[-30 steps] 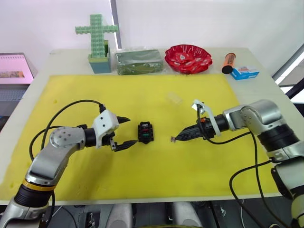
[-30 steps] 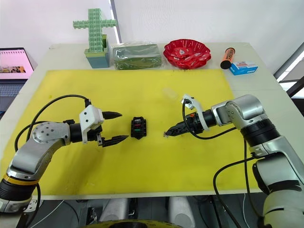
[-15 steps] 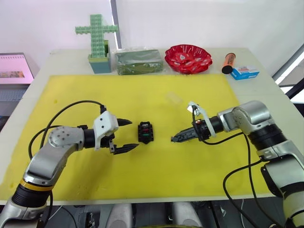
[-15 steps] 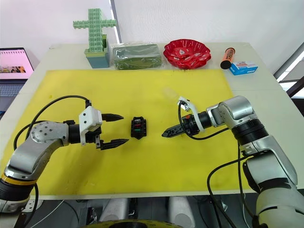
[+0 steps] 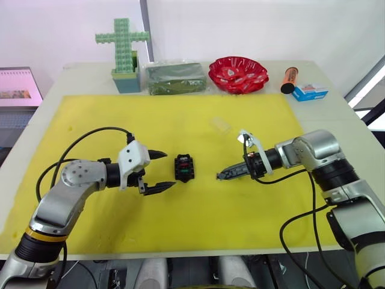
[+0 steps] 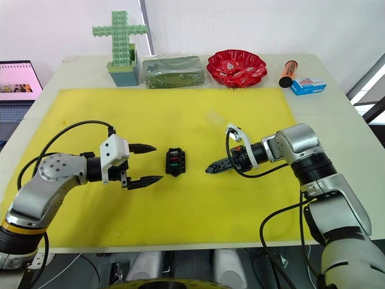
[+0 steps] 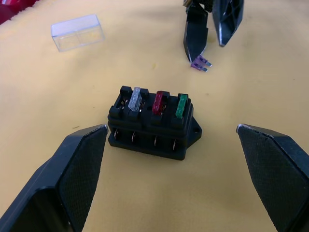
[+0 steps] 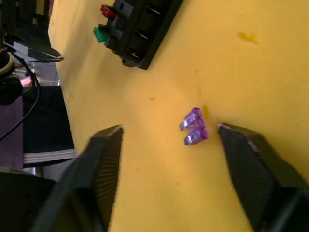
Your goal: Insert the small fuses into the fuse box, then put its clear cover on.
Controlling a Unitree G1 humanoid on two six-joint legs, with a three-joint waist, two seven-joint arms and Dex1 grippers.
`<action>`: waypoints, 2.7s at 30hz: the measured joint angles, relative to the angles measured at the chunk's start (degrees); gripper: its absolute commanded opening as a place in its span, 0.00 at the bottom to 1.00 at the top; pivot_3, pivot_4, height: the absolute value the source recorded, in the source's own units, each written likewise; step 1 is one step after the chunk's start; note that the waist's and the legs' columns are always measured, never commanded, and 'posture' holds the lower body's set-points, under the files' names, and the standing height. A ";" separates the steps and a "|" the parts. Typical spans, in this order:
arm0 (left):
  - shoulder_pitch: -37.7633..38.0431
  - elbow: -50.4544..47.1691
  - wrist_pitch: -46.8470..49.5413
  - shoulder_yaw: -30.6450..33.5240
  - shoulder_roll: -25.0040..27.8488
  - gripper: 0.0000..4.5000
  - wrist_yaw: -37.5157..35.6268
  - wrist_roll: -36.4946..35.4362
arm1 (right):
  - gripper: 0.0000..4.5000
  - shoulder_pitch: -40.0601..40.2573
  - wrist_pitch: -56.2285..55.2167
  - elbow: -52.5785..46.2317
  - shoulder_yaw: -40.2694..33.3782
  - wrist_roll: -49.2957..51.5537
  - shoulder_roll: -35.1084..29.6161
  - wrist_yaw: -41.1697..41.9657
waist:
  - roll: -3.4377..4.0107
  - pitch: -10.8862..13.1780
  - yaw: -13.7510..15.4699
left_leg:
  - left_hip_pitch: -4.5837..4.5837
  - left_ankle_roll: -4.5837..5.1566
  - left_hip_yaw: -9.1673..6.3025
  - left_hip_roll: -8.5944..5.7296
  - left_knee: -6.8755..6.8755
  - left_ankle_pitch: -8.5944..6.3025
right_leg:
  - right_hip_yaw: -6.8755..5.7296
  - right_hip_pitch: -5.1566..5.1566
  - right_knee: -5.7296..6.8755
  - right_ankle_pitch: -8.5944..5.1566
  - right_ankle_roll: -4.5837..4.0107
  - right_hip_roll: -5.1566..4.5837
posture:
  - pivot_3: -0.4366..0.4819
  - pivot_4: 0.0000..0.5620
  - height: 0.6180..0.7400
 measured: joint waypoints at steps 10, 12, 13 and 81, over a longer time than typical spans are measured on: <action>-0.06 0.02 -0.08 0.00 -0.01 1.00 0.34 0.00 | 0.30 -0.03 -1.21 2.07 -0.15 -2.70 1.02 0.53 | 0.00 0.00 0.01 | 0.01 0.00 0.00 0.00 0.00 0.00 | -0.01 0.01 0.01 0.00 0.00 0.01 | 0.48 0.27 1.00; -0.22 0.24 -0.12 0.00 -0.01 1.00 0.32 0.01 | 0.15 -0.03 -1.29 2.55 -0.11 -3.28 1.02 0.61 | 0.00 0.00 0.00 | 0.01 0.00 0.00 0.00 0.00 0.00 | -0.01 0.01 0.01 0.00 0.00 0.01 | 0.48 0.27 1.00; -0.33 0.37 -0.18 -0.01 -0.02 1.00 0.29 0.03 | 0.15 -0.03 -1.30 2.55 -0.10 -3.38 1.02 0.73 | 0.00 0.00 -0.01 | 0.01 0.00 0.00 0.00 0.00 0.00 | -0.01 0.01 0.01 0.00 0.00 0.01 | 0.48 0.27 1.00; -5.00 10.33 -4.96 -1.74 -1.13 1.00 -6.17 3.73 | 0.01 -9.00 -39.34 -11.04 5.14 -25.69 11.95 1.14 | 0.03 0.02 -0.03 | 0.00 -0.01 0.01 0.01 0.04 0.00 | -0.03 -0.02 0.10 0.00 0.01 0.04 | 0.48 0.27 1.00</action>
